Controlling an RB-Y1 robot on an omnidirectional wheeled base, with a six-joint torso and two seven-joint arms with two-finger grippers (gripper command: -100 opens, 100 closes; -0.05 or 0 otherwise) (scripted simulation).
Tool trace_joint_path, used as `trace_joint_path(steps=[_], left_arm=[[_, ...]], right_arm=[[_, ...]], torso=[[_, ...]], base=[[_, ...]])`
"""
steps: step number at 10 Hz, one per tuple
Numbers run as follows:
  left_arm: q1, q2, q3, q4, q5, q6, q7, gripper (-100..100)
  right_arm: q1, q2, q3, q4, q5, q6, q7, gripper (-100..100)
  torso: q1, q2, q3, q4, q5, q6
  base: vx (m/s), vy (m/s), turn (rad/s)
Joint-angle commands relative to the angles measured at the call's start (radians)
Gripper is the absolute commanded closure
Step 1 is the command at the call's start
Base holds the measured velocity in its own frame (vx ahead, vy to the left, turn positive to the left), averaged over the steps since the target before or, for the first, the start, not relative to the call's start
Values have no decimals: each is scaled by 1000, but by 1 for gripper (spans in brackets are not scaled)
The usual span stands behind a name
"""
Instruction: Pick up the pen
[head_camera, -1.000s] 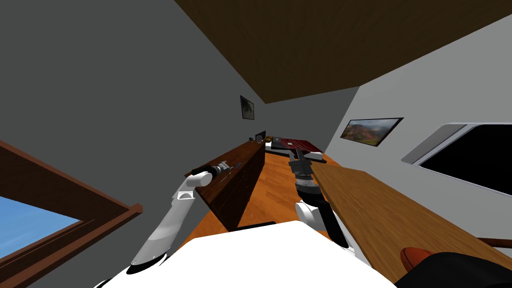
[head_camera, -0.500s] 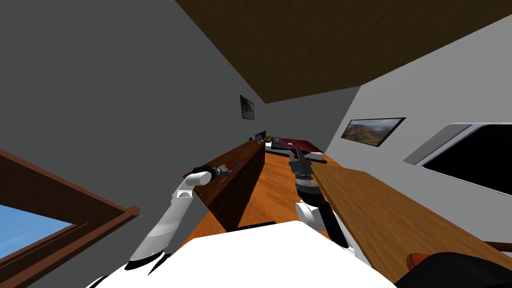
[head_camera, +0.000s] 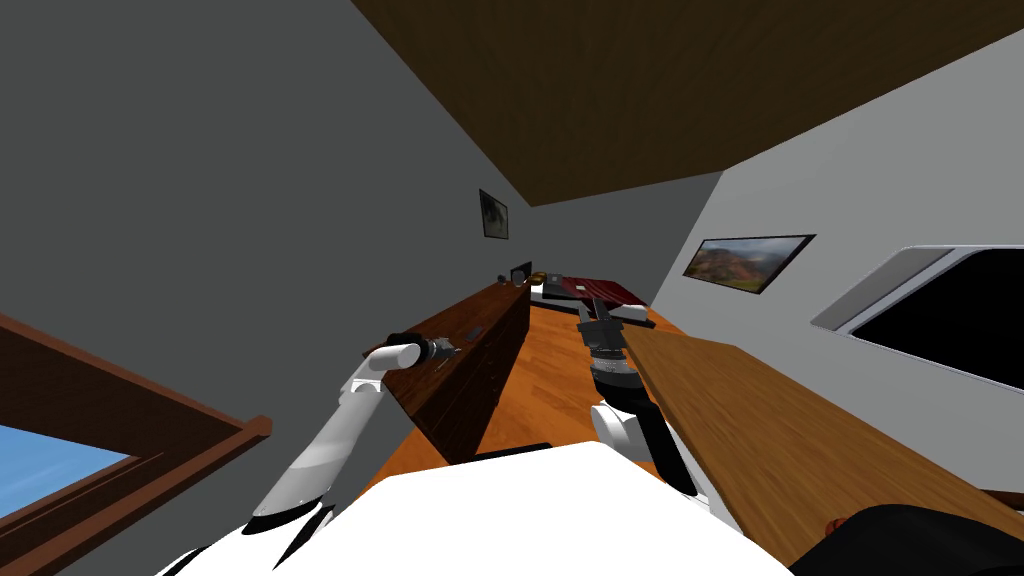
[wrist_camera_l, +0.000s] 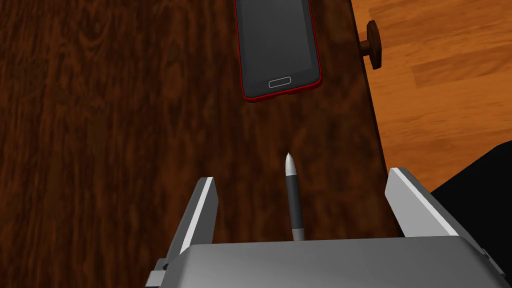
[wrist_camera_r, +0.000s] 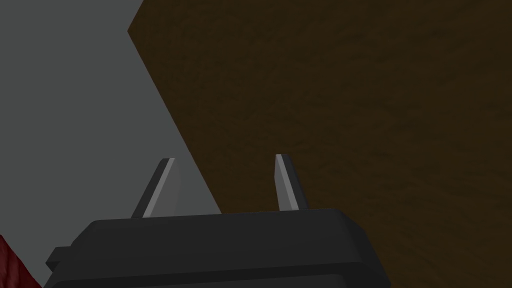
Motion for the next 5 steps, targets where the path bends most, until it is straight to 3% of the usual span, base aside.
trace_joint_path(steps=[1,5], left_arm=[[-9,8,-1,16,5,32,13,-100],[-27,51,-1,72,33,138,68,-100]], right_arm=[[0,0,0,0,0,0,0,0],[0,0,0,0,0,0,0,0]], torso=[[0,0,0,0,0,0],[0,0,0,0,0,0]], base=[[20,-7,3],[22,-8,1]])
